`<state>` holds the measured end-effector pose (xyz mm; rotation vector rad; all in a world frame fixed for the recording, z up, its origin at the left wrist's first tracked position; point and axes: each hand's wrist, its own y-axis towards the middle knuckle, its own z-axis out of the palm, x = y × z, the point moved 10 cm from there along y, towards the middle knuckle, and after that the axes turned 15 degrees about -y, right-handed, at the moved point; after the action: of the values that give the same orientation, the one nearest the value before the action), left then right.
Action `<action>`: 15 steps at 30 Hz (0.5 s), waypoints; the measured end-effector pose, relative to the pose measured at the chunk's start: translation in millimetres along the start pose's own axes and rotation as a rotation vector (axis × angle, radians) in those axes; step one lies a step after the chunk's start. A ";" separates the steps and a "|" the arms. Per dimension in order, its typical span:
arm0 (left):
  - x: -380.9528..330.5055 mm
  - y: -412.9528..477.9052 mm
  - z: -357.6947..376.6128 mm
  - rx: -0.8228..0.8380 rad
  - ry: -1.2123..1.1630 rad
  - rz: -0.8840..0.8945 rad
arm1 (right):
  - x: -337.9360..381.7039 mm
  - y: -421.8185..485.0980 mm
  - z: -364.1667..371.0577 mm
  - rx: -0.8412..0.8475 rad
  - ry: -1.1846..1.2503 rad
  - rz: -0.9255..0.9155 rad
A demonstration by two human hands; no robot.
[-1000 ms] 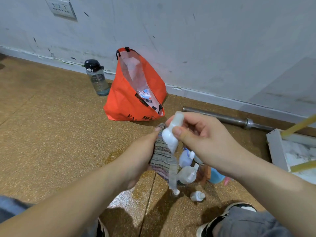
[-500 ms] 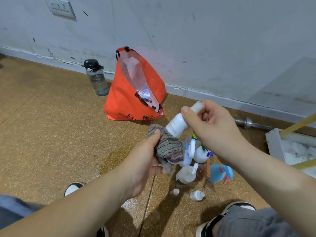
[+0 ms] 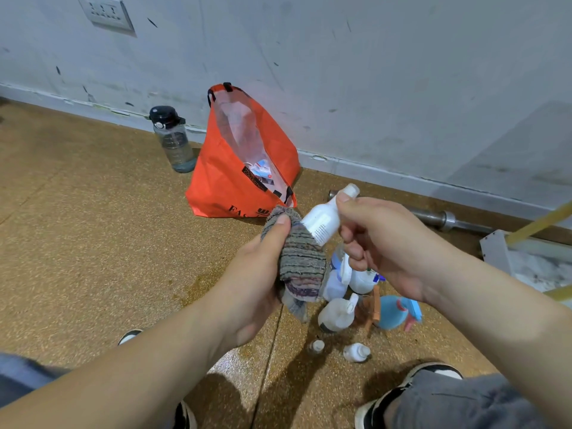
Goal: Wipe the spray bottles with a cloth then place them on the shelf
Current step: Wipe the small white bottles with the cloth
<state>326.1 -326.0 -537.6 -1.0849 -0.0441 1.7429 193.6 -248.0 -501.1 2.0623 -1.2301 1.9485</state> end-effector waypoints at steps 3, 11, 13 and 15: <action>4.0 -2.6 3.1 0.026 -0.019 -0.065 | 7.9 -3.1 6.3 0.053 0.061 -0.046; -31.7 -27.4 24.2 0.144 0.816 0.669 | 10.9 -14.7 10.4 -0.074 -0.151 -0.211; -34.8 -32.7 28.3 0.176 0.949 0.777 | 12.8 -18.8 14.3 -0.089 -0.184 -0.240; -39.4 -30.9 26.8 0.173 1.005 0.806 | 15.9 -20.8 17.1 -0.097 -0.239 -0.262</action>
<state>332.9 -330.1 -481.4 -1.8744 1.2840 1.5849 217.6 -250.8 -481.2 2.3199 -1.0034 1.5387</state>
